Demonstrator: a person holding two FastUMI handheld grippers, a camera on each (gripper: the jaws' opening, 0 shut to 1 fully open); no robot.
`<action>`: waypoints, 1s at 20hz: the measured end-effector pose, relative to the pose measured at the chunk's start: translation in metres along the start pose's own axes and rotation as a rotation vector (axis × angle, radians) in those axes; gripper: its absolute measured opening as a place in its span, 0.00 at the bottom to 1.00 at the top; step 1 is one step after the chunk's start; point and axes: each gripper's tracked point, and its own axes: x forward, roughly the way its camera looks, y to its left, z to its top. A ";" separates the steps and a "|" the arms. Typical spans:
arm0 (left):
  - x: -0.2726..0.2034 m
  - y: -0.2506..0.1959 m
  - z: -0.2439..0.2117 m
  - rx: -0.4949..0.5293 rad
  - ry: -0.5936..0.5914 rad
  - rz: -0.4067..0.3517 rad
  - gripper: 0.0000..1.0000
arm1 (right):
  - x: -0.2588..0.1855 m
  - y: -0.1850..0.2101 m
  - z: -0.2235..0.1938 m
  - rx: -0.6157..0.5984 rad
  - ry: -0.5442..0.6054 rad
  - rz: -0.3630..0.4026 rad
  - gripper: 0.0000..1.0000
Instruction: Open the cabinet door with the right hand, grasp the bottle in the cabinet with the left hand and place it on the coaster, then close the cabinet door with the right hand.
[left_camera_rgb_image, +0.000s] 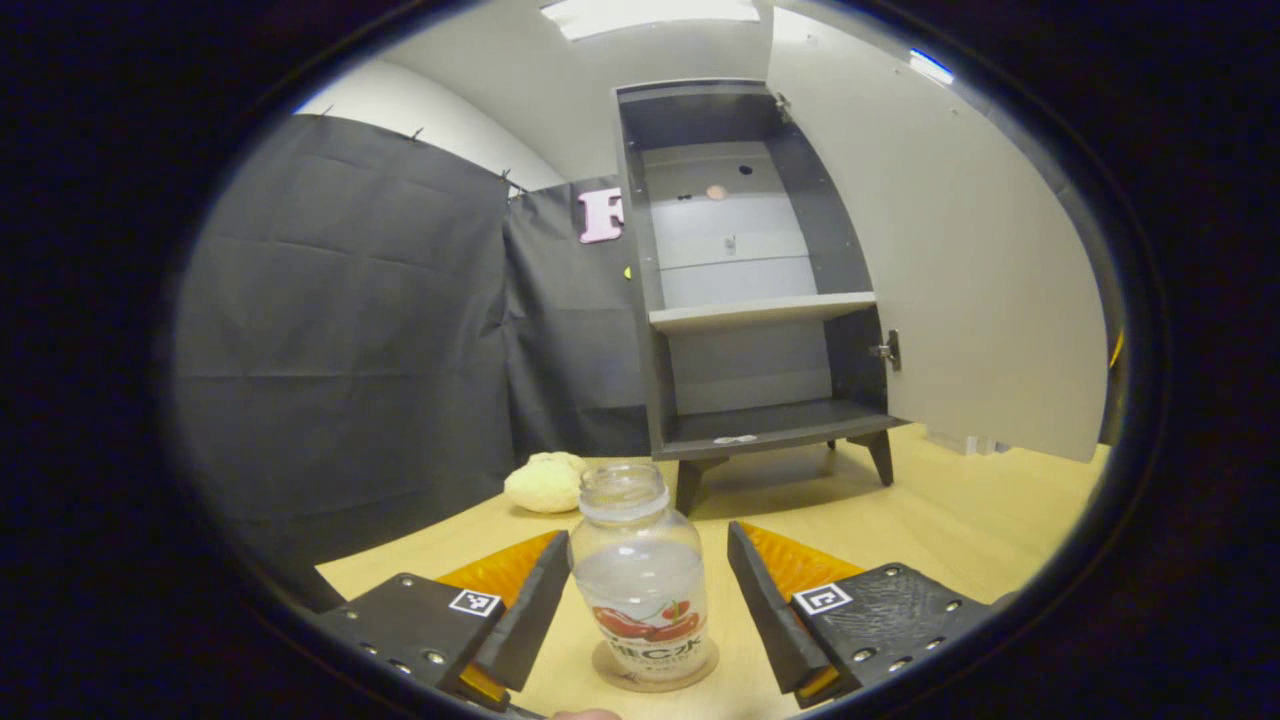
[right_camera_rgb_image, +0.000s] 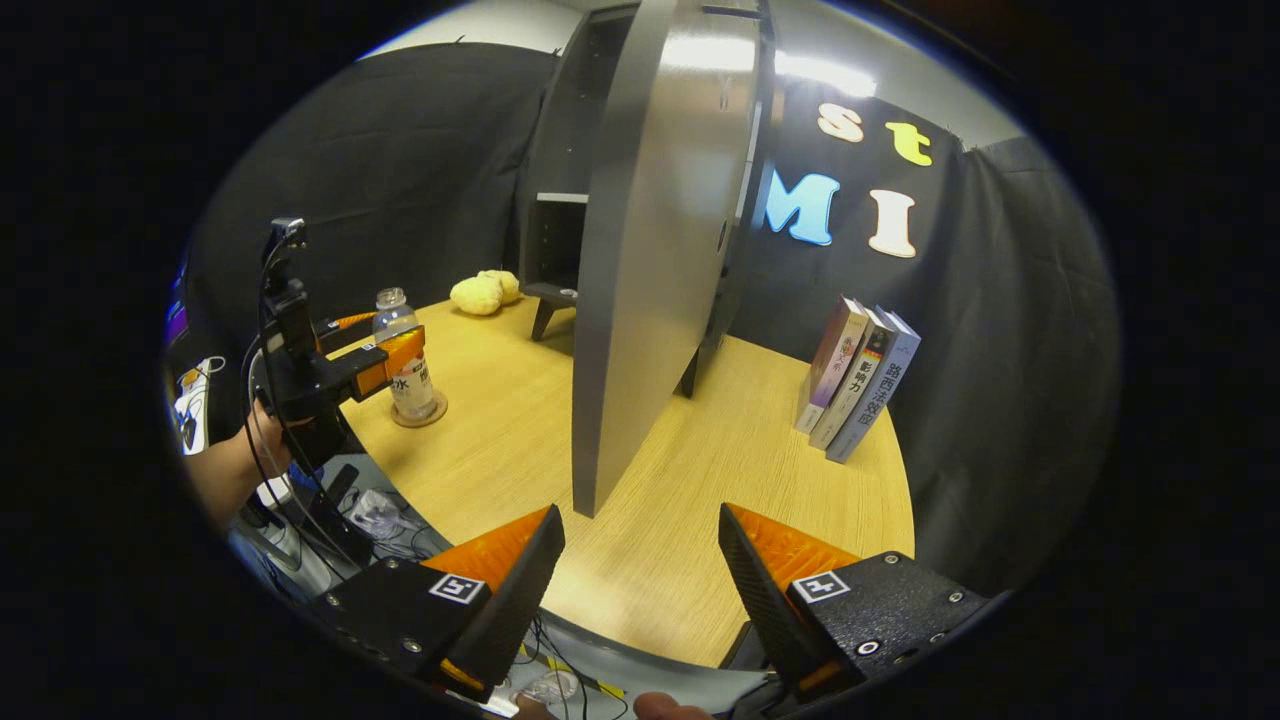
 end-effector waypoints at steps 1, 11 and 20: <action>0.000 0.004 0.009 0.006 -0.008 0.001 0.90 | 0.000 -0.001 0.002 0.001 -0.004 -0.004 0.95; -0.020 0.010 0.126 0.038 -0.029 0.002 0.90 | -0.010 -0.031 0.039 0.070 -0.085 -0.059 0.95; -0.061 0.004 0.250 0.034 -0.037 0.053 0.92 | -0.028 -0.091 0.108 0.221 -0.220 -0.151 0.96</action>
